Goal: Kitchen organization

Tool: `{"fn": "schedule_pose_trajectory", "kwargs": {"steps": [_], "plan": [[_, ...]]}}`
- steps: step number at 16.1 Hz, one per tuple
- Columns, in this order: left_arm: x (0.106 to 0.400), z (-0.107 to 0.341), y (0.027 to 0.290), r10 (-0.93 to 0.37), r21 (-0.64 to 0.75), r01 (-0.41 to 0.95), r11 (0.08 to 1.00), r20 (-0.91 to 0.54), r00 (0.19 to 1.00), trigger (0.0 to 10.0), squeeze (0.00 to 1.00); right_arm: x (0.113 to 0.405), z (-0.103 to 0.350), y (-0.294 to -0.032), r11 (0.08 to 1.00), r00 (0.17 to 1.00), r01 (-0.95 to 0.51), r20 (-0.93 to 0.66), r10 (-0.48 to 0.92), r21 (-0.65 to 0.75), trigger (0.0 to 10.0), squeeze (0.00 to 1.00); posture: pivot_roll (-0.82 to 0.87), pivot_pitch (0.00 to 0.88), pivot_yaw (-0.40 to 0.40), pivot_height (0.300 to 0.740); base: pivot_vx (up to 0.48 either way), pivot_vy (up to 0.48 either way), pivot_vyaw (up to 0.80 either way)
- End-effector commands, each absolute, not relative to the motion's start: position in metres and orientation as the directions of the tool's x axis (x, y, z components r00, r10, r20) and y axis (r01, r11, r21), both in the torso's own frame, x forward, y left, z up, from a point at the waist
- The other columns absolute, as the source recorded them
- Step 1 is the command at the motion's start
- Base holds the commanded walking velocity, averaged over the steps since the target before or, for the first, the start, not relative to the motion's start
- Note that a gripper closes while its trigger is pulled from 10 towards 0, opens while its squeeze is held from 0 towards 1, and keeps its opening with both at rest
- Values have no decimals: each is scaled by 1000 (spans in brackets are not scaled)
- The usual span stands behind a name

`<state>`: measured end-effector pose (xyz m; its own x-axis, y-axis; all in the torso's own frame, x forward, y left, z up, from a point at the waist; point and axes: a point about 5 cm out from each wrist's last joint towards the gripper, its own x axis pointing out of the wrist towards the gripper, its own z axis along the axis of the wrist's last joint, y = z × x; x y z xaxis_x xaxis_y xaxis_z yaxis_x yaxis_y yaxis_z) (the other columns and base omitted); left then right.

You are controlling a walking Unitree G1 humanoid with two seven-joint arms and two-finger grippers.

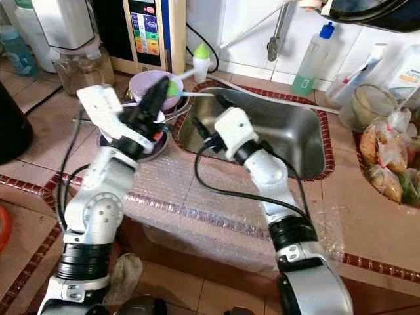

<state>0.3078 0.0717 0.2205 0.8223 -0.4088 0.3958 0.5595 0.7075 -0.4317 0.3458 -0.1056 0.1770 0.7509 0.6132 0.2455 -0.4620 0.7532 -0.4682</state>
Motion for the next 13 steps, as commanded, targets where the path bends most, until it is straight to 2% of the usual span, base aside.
{"fn": "schedule_pose_trajectory", "kwargs": {"steps": [1,4,5,6,11,13], "plan": [[304,221,65,-448,-417,591,690,395,802,275,0,348,181,-99,736,737,-452,254,627,-504,10000,0,15,0,-19,740,0,0,0],[299,217,56,-485,-412,614,674,380,787,1020,0,353,183,-89,739,744,-414,269,611,-532,10000,0,20,0,-24,740,0,0,0],[298,217,55,-487,-410,615,674,379,786,1020,0,355,184,-87,740,749,-399,273,603,-541,4039,0,20,0,-24,740,0,0,0],[297,217,54,-490,-411,617,672,378,785,1098,0,357,185,-85,741,755,-385,275,596,-549,0,0,21,0,-27,740,0,0,0],[298,217,55,-487,-404,614,678,379,787,1294,0,361,185,-82,744,768,-351,279,576,-568,0,0,20,0,-27,740,0,0,0],[300,217,58,-475,-392,601,696,377,795,1882,0,363,184,-87,743,777,-341,272,568,-576,0,0,18,0,-29,740,0,0,0]]}}
